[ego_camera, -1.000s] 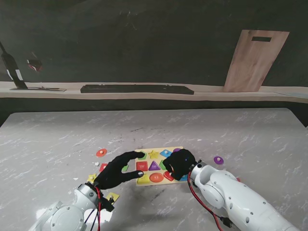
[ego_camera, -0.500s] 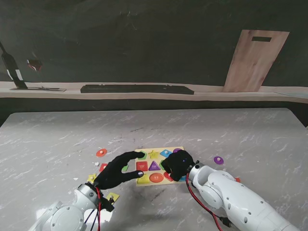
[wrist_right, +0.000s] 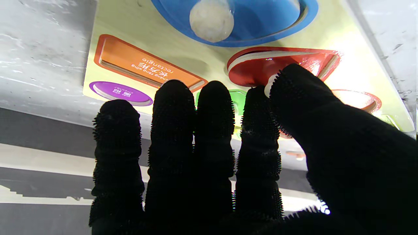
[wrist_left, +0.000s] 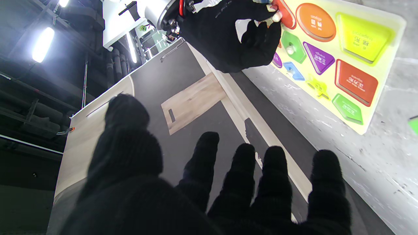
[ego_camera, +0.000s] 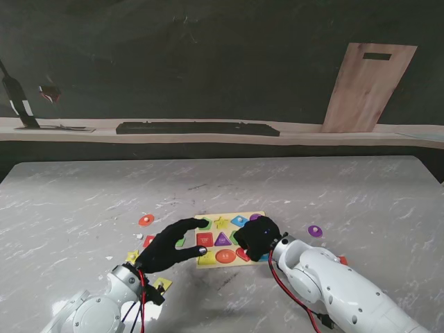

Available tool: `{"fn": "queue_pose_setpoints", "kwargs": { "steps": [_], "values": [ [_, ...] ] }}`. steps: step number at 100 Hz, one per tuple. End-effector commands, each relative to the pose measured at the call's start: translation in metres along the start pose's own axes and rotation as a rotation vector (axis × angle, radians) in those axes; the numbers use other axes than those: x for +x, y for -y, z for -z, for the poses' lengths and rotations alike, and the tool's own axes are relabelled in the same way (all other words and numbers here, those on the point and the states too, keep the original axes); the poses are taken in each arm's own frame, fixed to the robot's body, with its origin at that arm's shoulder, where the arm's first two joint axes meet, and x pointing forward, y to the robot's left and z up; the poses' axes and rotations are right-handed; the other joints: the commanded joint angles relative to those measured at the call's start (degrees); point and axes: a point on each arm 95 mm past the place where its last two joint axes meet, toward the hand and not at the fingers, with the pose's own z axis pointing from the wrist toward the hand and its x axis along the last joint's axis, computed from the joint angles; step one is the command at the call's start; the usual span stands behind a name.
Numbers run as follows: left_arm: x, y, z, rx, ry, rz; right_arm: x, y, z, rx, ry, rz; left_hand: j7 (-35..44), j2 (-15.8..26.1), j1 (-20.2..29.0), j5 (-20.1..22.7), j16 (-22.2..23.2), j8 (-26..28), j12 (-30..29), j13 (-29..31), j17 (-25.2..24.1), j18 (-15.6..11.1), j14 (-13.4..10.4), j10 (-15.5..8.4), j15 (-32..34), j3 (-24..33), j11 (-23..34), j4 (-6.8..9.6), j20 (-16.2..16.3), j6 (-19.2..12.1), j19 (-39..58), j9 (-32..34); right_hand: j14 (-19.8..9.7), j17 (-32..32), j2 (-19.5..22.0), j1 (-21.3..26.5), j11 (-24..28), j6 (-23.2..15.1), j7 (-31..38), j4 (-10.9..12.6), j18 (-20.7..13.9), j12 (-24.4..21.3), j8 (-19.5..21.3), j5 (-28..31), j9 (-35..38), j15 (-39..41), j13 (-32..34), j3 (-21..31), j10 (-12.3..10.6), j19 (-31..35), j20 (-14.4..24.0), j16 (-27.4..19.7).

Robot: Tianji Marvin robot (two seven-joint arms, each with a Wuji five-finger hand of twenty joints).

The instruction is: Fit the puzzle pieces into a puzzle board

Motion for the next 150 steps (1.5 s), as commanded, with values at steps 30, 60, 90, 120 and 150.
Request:
{"fn": "queue_pose_setpoints", "kwargs": {
  "steps": [30, 60, 90, 120, 150],
  "values": [
    [0.001, -0.001, 0.001, 0.003, 0.001, 0.008, 0.007, 0.008, 0.002, 0.022, -0.009, -0.030, -0.43, 0.74, -0.35, 0.23, 0.42, -1.18, -0.42, -0.72, -0.43, -4.98, -1.47, -0.84, -0.47, -1.76, -0.21, 2.19, 1.08, -1.69, -0.36, -0.53, 0.07, 0.23, 0.66, 1.06, 1.65, -3.46, 2.54, 0.64, 1.45, 0.27, 0.86, 2.27, 1.68, 1.69, 1.26, 2.83, 1.74, 2.48, 0.43, 0.45],
    [0.001, -0.001, 0.001, 0.005, 0.003, 0.011, 0.008, 0.008, 0.005, 0.029, 0.007, -0.051, -0.50, 0.88, -0.34, 0.30, 0.41, -1.21, -0.43, -0.75, -0.43, -4.89, -1.48, -0.78, -0.49, -1.77, -0.22, 2.19, 1.10, -1.65, -0.36, -0.54, 0.58, -0.12, 0.73, 0.22, 2.21, -2.77, 2.89, 0.88, 2.06, 0.64, 1.07, 2.07, 1.57, 2.29, 1.16, 2.91, 2.17, 3.00, 0.78, 0.68],
    [0.001, -0.001, 0.001, 0.006, 0.003, 0.012, 0.007, 0.011, 0.004, 0.046, 0.026, -0.058, -0.49, 1.12, -0.36, 0.48, 0.41, -1.20, -0.43, -0.66, -0.39, -4.99, -1.62, -0.90, -0.47, -1.80, -0.18, 2.17, 1.08, -1.77, -0.40, -0.42, 1.19, -1.09, 2.66, -1.16, 2.65, -2.32, 2.93, 1.08, 2.63, 1.31, 1.47, 1.30, 0.49, 2.53, 0.30, 1.11, 2.60, 3.07, 1.04, 0.72],
    [0.001, -0.001, 0.000, 0.006, 0.005, 0.013, 0.003, 0.011, 0.008, 0.026, 0.051, 0.020, -0.49, 1.30, -0.25, 0.51, 0.39, -1.21, -0.47, -0.73, -0.41, -4.95, -1.50, -0.96, -0.48, -1.83, -0.21, 2.12, 1.08, -1.80, -0.44, -0.46, 2.98, -2.86, 12.74, -16.75, 2.13, 2.70, -5.81, 8.98, 4.68, 5.61, 14.11, 4.99, -0.74, 3.30, -1.04, -12.21, 4.15, 3.52, 1.87, 0.53],
    [0.001, -0.001, 0.000, 0.006, 0.004, 0.013, -0.003, 0.004, 0.013, -0.021, 0.087, 0.048, -0.43, 1.41, -0.14, 0.66, 0.40, -1.20, -0.47, -0.57, -0.33, -4.93, -1.41, -0.83, -0.39, -1.85, -0.18, 2.10, 1.11, -1.75, -0.33, -0.29, 3.18, -5.54, 17.34, -20.56, 1.51, 4.00, -8.53, 8.33, 4.12, 5.86, 16.99, 0.85, -5.17, 1.97, -4.68, -19.07, 4.33, 2.82, 1.70, 0.00]
  ]
}}
